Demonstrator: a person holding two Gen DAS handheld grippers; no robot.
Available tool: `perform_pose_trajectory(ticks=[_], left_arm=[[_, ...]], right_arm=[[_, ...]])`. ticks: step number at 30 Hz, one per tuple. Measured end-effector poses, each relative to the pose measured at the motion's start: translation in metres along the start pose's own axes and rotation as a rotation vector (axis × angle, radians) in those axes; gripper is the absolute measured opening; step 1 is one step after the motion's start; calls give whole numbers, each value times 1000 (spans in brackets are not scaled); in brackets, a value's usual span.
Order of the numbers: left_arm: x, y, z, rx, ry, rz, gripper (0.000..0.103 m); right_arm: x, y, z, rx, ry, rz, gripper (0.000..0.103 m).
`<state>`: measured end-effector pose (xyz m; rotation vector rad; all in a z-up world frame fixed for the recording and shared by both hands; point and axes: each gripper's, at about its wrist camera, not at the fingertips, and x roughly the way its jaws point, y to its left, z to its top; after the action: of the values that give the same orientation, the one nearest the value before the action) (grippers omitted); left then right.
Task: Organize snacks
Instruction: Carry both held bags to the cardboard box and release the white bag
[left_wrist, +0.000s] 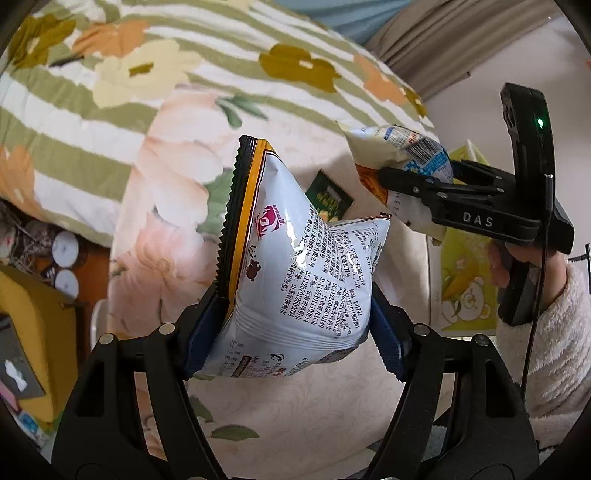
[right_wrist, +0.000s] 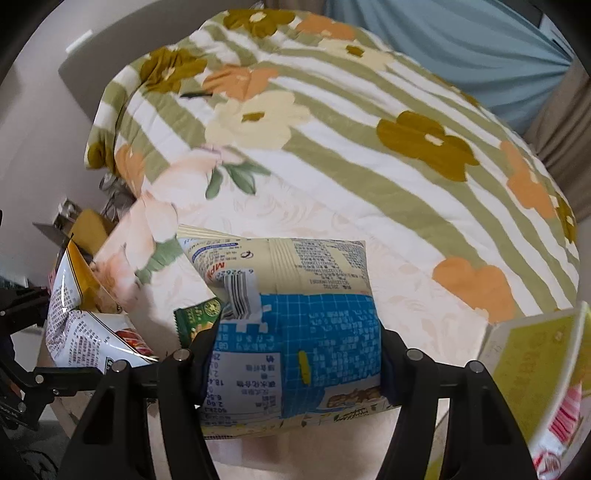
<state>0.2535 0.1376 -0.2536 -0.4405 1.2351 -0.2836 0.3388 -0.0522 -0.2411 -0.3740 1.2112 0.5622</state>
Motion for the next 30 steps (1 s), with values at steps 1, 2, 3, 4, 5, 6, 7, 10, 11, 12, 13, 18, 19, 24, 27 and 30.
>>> perform_pose_trajectory(ticks=[1, 2, 3, 4, 5, 6, 7, 10, 11, 12, 13, 18, 19, 24, 27, 30], left_arm=[[-7, -2, 2, 10, -13, 2, 71], [-12, -3, 3, 16, -24, 2, 71], [-17, -6, 5, 25, -37, 2, 71], [-24, -7, 7, 35, -50, 1, 71], [-32, -11, 10, 50, -68, 0, 71], [-38, -12, 13, 60, -78, -1, 71], [-43, -16, 16, 74, -90, -3, 71], [-64, -31, 26, 134, -132, -12, 71], [-68, -35, 29, 148, -140, -17, 71], [-74, -42, 33, 171, -152, -28, 71], [-79, -49, 36, 191, -161, -38, 71], [-93, -88, 47, 285, -191, -88, 71], [-95, -100, 49, 313, -195, -100, 71], [-95, -153, 52, 385, -198, -151, 71], [-91, -185, 46, 405, -203, -182, 71], [-81, -226, 38, 424, -208, -209, 71]], right_arm=[[-9, 1, -1, 10, -16, -2, 61], [-15, 1, -1, 17, -27, -4, 61], [-21, 1, -1, 25, -40, -9, 61], [-29, 2, -2, 36, -54, -13, 61], [-38, 2, -3, 49, -69, -16, 61], [-47, 2, -5, 65, -85, -20, 61], [-53, 1, -6, 74, -97, -24, 61], [-84, -1, -14, 125, -156, -45, 61], [-94, -2, -17, 142, -176, -54, 61], [-101, -3, -20, 156, -189, -61, 61], [-113, -5, -25, 183, -210, -75, 61], [-162, -17, -50, 290, -291, -136, 61], [-169, -19, -54, 302, -302, -145, 61], [-220, -44, -91, 406, -370, -209, 61], [-248, -65, -118, 450, -397, -262, 61], [-268, -90, -146, 498, -418, -303, 61]])
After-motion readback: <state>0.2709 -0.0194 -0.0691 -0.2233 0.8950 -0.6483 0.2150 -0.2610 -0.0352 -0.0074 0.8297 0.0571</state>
